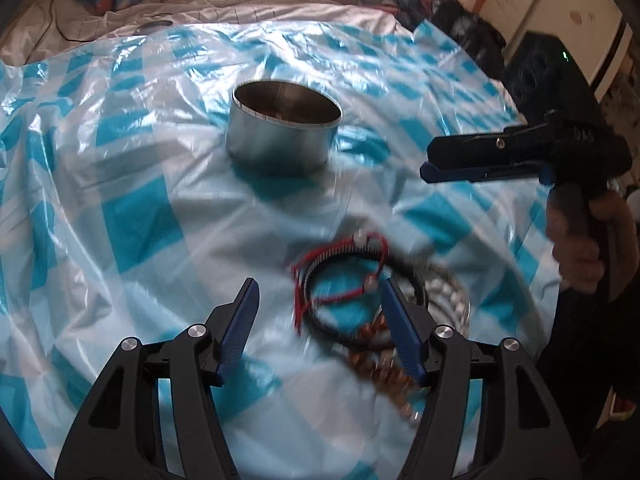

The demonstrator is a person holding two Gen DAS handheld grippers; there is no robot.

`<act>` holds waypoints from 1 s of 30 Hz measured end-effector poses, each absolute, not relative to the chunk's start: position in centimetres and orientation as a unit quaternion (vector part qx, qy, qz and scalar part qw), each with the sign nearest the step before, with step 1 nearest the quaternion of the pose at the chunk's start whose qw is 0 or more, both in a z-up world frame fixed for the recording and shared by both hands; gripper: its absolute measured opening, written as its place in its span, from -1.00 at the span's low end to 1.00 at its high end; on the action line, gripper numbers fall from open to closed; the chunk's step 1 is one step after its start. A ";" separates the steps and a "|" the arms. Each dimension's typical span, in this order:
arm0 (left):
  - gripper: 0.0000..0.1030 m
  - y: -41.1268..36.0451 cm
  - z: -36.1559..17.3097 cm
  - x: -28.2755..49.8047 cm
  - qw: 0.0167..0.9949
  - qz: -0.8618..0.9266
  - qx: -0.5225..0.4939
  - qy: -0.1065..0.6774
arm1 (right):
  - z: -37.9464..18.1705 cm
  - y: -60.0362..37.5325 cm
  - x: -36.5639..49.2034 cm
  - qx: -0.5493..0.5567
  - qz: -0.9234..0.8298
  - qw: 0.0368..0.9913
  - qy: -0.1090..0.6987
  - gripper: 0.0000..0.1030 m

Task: Organize jewelry
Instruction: 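Grasp a red string bracelet with the left tool and lift it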

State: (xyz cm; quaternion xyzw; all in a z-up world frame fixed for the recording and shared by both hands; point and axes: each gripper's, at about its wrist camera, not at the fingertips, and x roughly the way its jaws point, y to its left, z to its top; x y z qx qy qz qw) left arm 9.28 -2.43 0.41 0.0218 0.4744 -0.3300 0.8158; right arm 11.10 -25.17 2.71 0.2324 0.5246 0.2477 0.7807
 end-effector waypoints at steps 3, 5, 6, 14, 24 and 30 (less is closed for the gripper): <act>0.16 -1.9 -0.2 8.7 0.812 -0.333 0.020 0.478 | 2.5 -24.7 10.6 0.228 0.249 0.777 0.531 0.29; -0.03 -2.0 -0.7 8.4 0.811 -0.333 0.016 0.481 | 2.5 -24.5 10.5 0.227 0.250 0.776 0.532 0.31; -0.32 -2.2 -0.9 8.3 0.809 -0.337 0.019 0.481 | 2.6 -24.3 10.4 0.226 0.250 0.777 0.532 0.32; -0.99 -3.0 -0.3 7.7 0.809 -0.341 0.041 0.477 | 2.9 -23.8 9.9 0.215 0.251 0.779 0.533 0.39; -0.99 -2.1 0.7 8.7 0.814 -0.331 0.028 0.477 | 2.4 -23.4 9.7 0.204 0.257 0.772 0.545 0.42; -0.56 -3.6 0.3 8.5 0.798 -0.359 0.057 0.480 | 2.2 -23.5 10.0 0.205 0.256 0.771 0.546 0.44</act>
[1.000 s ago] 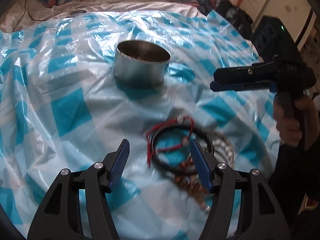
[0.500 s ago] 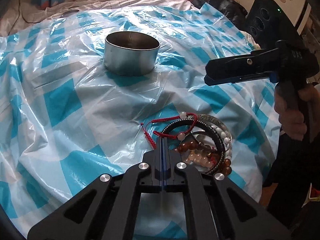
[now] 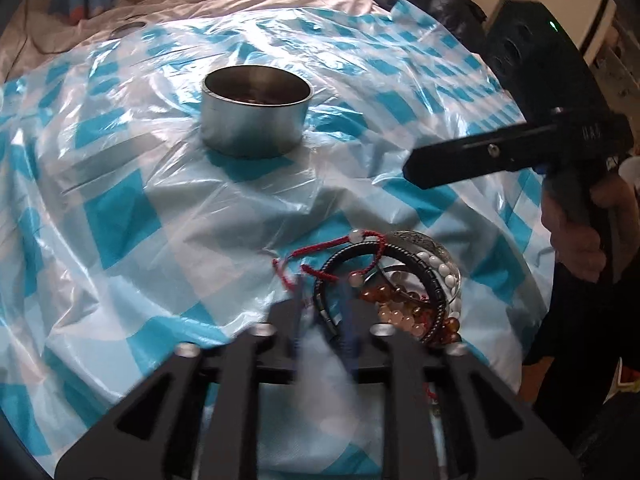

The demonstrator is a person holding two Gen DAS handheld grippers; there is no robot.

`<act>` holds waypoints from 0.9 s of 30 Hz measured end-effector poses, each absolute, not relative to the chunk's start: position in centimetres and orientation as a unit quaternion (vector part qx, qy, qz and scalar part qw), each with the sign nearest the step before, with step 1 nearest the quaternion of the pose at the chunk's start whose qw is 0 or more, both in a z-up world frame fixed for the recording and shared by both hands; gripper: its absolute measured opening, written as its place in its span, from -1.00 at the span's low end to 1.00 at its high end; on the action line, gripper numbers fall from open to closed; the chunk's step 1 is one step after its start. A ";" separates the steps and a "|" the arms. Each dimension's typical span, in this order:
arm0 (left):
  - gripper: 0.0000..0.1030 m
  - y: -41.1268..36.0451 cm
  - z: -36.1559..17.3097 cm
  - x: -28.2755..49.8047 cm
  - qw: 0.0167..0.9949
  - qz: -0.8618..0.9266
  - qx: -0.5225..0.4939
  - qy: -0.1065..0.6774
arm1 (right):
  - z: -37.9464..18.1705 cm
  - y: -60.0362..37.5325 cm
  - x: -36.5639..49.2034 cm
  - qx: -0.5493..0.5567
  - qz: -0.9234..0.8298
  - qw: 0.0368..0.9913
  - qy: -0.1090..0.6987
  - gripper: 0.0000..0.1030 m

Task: Organize jewelry
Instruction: 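Grasp a red string bracelet with the left tool and lift it, then drop the red bracelet into the tin with the left tool while the right tool grasps the black bracelet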

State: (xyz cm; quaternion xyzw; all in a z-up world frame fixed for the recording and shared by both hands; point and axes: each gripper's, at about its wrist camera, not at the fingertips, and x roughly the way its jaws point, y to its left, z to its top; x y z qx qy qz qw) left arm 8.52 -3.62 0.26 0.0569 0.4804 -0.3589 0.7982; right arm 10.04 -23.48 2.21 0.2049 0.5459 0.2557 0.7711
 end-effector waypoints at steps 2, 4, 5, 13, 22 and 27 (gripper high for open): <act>-0.57 -4.0 0.3 8.5 0.805 -0.353 0.067 0.472 | 2.1 -23.4 10.1 0.203 0.258 0.770 0.547 0.44; -0.99 -4.2 0.4 8.7 0.807 -0.352 0.069 0.470 | 2.2 -23.3 10.1 0.199 0.261 0.770 0.547 0.44; -0.99 -4.1 0.5 8.8 0.810 -0.346 0.071 0.469 | 2.2 -23.3 10.1 0.198 0.262 0.770 0.547 0.44; -1.00 -2.1 2.3 9.2 0.834 -0.328 0.038 0.442 | 2.2 -23.2 10.0 0.193 0.265 0.769 0.549 0.44; -0.99 2.9 6.3 10.8 0.880 -0.286 -0.058 0.374 | 2.9 -18.7 8.5 0.080 0.322 0.762 0.556 0.56; -0.99 3.9 6.5 11.4 0.882 -0.276 -0.077 0.375 | 3.0 -15.5 6.0 -0.028 0.341 0.778 0.527 0.85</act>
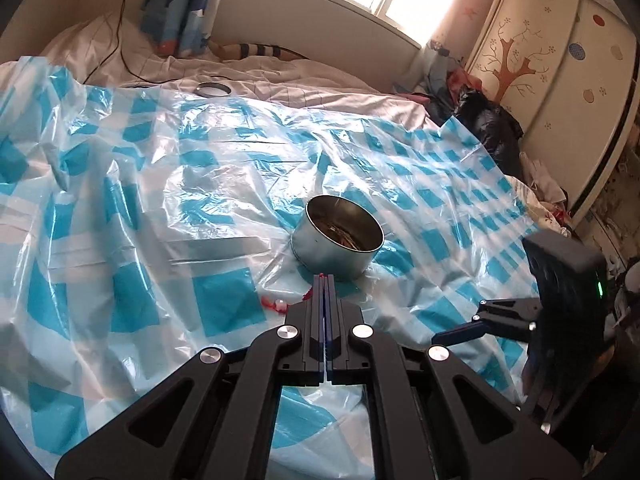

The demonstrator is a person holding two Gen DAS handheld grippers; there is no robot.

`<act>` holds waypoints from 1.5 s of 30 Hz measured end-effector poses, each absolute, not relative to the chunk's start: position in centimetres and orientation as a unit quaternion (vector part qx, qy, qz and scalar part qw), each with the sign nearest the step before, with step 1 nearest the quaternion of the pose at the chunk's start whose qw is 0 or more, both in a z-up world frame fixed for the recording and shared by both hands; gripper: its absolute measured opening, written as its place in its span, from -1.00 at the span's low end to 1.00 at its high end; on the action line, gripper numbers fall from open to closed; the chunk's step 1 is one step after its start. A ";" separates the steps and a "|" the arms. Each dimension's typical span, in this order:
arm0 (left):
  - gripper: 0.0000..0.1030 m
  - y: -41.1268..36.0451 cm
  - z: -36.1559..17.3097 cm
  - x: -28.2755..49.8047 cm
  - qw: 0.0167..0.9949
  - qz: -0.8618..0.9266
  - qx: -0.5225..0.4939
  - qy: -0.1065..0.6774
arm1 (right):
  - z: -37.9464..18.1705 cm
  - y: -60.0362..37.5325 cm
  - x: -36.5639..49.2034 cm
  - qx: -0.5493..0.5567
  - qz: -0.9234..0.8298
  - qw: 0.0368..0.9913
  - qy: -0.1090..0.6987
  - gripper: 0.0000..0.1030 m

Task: Organize jewelry
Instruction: 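Drop the red bracelet into the tin with the left tool while the right tool grasps the black bracelet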

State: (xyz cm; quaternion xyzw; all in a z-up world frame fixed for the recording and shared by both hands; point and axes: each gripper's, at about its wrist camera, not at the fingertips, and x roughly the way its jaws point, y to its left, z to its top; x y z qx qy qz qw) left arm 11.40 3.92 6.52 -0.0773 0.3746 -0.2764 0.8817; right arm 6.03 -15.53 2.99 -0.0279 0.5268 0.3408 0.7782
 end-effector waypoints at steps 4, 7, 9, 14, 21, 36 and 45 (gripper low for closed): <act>-0.99 4.0 6.5 11.5 0.881 -0.280 -0.075 0.374 | 1.6 -14.1 5.5 -0.074 0.325 0.782 0.526 0.85; -0.99 3.8 6.4 11.4 0.881 -0.281 -0.075 0.374 | 0.4 -13.9 5.7 -0.088 0.317 0.780 0.533 0.85; -0.99 3.7 6.5 11.4 0.881 -0.280 -0.076 0.373 | 0.0 -14.1 5.9 -0.080 0.318 0.780 0.533 0.84; -0.99 3.2 6.7 11.4 0.881 -0.283 -0.078 0.371 | 0.6 -15.3 6.8 -0.036 0.319 0.784 0.532 0.13; -0.99 3.0 6.9 11.7 0.881 -0.284 -0.083 0.369 | 1.5 -15.1 6.7 -0.029 0.321 0.792 0.519 0.76; -0.99 2.9 7.3 12.0 0.882 -0.287 -0.089 0.362 | 1.1 -14.0 6.9 -0.036 0.320 0.794 0.516 0.35; -0.99 2.2 9.5 12.8 0.887 -0.302 -0.115 0.331 | 6.1 -21.8 9.9 0.139 0.285 0.831 0.456 0.36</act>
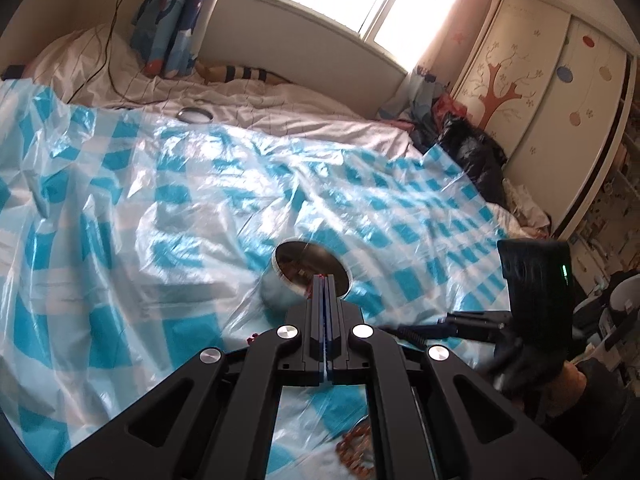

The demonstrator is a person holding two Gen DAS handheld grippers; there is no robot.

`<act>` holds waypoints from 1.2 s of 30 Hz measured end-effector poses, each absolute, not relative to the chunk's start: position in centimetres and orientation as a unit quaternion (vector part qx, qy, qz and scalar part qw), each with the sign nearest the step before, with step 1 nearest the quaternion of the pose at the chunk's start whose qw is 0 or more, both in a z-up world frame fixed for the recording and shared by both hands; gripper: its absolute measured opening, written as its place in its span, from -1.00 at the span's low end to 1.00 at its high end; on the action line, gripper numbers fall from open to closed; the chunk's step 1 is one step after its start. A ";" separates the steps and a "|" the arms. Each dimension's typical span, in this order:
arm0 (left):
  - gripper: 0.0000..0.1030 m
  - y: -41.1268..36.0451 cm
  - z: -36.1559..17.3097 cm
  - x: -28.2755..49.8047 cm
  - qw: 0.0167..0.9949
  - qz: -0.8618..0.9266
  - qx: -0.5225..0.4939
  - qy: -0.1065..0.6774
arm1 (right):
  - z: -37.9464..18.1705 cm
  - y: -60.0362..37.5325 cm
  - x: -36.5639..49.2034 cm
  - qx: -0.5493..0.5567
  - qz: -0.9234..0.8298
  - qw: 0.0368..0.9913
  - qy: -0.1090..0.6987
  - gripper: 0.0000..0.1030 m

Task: Organize jewelry
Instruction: 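Drop the red bracelet into the tin with the left tool while the right tool grasps the black bracelet, then lower the black bracelet into the tin and open the right tool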

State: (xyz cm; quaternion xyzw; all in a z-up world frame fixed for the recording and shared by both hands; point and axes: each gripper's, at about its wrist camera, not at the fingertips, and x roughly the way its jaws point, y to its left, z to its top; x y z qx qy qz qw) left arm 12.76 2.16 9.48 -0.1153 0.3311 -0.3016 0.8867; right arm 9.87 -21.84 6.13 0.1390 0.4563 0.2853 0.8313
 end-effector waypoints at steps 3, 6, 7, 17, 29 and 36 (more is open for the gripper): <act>-0.99 1.2 10.5 13.5 0.887 -0.313 -0.126 0.316 | 6.8 -25.9 11.5 0.252 0.269 0.824 0.431 0.36; -0.99 -0.1 11.4 14.4 0.885 -0.326 -0.142 0.302 | 6.0 -28.5 13.2 0.342 0.268 0.798 0.419 0.37; -0.99 -0.4 11.5 14.6 0.883 -0.329 -0.147 0.299 | 5.6 -29.0 13.5 0.364 0.265 0.790 0.417 0.37; -0.99 -4.3 8.7 18.5 0.861 -0.347 -0.195 0.317 | 1.4 -30.5 17.0 0.489 0.265 0.729 0.400 0.37; -0.51 -2.9 6.1 19.6 0.868 -0.263 -0.186 0.378 | 2.0 -27.5 19.6 0.466 0.255 0.756 0.383 0.42; -0.24 -0.1 6.4 18.7 0.872 -0.224 -0.217 0.378 | 2.0 -25.7 20.4 0.403 0.220 0.788 0.411 0.75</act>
